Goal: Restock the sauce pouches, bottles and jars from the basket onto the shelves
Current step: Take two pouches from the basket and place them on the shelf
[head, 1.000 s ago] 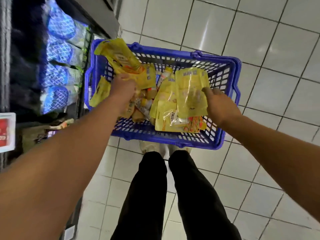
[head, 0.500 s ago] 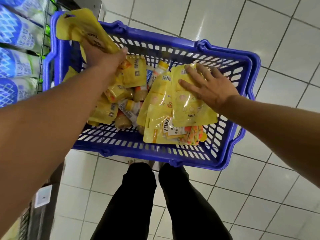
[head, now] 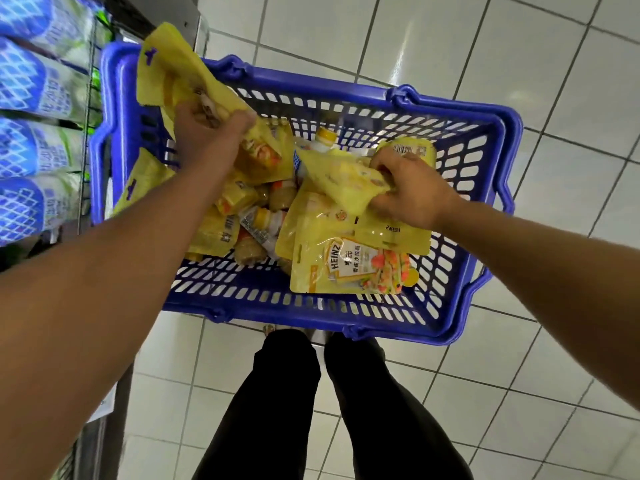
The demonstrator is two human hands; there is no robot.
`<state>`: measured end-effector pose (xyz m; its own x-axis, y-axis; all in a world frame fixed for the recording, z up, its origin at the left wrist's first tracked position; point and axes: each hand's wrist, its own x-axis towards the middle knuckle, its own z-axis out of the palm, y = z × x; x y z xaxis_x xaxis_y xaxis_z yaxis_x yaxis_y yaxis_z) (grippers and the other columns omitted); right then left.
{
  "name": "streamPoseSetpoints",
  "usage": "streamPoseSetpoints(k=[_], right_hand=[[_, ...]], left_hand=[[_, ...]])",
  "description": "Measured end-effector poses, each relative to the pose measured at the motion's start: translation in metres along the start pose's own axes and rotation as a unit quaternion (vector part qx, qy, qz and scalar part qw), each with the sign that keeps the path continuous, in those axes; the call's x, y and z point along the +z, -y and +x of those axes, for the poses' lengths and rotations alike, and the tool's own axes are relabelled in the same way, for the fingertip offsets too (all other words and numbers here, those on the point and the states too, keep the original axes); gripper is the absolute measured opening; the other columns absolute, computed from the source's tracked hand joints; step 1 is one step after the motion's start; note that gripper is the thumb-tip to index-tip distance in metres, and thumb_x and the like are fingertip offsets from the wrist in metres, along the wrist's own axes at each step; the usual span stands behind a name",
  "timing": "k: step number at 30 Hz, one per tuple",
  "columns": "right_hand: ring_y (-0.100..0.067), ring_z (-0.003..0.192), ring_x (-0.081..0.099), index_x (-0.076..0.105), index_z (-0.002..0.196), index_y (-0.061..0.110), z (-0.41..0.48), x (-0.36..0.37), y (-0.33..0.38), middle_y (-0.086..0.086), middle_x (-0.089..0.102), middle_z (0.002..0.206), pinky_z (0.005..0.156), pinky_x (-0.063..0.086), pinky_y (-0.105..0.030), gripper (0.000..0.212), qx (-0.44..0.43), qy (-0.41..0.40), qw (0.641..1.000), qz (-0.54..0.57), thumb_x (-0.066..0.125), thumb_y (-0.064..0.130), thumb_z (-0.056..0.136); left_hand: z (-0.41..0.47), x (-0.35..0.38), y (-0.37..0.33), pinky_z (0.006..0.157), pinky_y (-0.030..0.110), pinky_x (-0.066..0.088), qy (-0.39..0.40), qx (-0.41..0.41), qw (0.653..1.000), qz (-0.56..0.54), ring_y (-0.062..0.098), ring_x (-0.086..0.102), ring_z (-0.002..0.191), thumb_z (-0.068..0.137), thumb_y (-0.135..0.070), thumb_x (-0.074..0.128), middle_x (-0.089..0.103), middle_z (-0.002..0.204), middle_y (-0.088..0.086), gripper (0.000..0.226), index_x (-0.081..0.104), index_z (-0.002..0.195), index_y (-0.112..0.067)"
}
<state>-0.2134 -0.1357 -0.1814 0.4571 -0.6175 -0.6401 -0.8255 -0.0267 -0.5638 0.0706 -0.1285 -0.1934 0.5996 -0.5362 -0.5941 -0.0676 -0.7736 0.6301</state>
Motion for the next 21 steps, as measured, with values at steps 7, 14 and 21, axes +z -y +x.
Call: streamPoseSetpoints(k=[7,14,21], right_hand=[[-0.016,0.086,0.076,0.068,0.106,0.021,-0.052,0.01,0.011,0.002,0.078,0.096,0.077,0.063,-0.031,0.017,0.11,-0.032,0.912,0.393,0.056,0.032,0.101],[-0.02,0.096,0.075,0.07,0.114,0.026,-0.115,0.003,0.043,0.002,0.078,0.107,0.081,0.062,-0.035,0.027,0.125,-0.06,0.86,0.491,0.075,0.026,0.088],[-0.026,0.105,0.073,0.069,0.121,0.026,-0.167,-0.042,0.124,-0.002,0.075,0.116,0.083,0.061,-0.038,0.04,0.099,-0.09,0.796,0.591,0.077,0.032,0.081]], left_hand=[[-0.039,-0.013,0.019,0.078,0.044,0.059,0.136,-0.076,0.976,-0.151,0.022,0.069,0.101,0.068,-0.033,0.068,0.067,0.113,0.003,0.049,0.056,0.115,-0.028],[-0.105,-0.039,-0.004,0.074,0.044,0.06,0.234,-0.14,0.935,-0.228,0.023,0.072,0.088,0.071,-0.037,0.069,0.07,0.11,0.013,0.08,0.042,0.143,-0.014],[-0.163,-0.082,-0.07,0.088,0.049,0.054,0.303,-0.172,0.881,-0.321,0.031,0.065,0.098,0.09,-0.07,0.039,0.067,0.113,0.018,0.064,0.069,0.114,-0.018]])
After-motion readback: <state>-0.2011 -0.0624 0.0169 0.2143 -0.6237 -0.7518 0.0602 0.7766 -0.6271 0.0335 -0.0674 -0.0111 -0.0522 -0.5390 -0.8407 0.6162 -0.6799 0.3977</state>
